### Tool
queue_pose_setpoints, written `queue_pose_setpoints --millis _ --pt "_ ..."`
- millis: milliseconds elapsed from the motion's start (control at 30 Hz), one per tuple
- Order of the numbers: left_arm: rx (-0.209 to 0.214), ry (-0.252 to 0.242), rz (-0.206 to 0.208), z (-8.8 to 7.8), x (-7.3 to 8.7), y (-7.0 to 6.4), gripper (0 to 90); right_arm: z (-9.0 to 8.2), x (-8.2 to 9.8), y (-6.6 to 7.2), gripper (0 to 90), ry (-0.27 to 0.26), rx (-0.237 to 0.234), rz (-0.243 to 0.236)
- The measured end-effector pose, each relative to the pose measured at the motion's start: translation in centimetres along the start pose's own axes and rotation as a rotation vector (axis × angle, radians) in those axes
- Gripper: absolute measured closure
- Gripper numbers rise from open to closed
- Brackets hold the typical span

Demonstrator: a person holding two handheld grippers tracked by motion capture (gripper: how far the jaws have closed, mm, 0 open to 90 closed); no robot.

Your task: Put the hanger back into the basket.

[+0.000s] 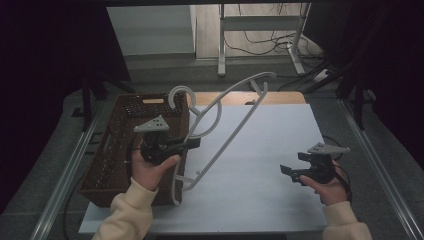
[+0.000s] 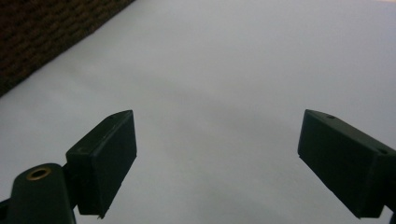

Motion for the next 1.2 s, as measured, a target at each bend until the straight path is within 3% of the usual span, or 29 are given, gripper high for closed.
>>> queue_pose_setpoints --millis 367,667,900,1000,1200 --pt "-0.038 -0.049 0.001 -2.5 -0.7 1.2 81.6 0.2 0.2 0.3 11.8 0.031 -0.014 -0.017" --pt "-0.074 -0.091 -0.021 -5.1 -0.8 3.3 81.8 0.4 0.4 0.3 12.0 0.052 -0.015 -0.016" --pt "-0.095 -0.097 -0.043 -6.6 -0.6 4.4 81.9 0.5 0.5 0.5 12.2 0.065 -0.027 -0.012" --pt "-0.121 -0.089 -0.025 -7.8 -0.3 4.9 81.9 0.5 0.5 0.4 12.3 0.065 -0.031 -0.016" --pt "-0.165 -0.085 -0.036 -9.9 0.2 6.7 82.0 0.5 0.5 0.4 12.2 0.067 -0.028 -0.015"
Point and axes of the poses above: each handheld gripper's, and its own axes: z roughly forward along the jaws, x roughly out of its underside, y roughly to its left, the point moved 7 cm from there along z, roughly forward along the jaws, and after that the axes turned 5 degrees about y, right-handed, at the moved point
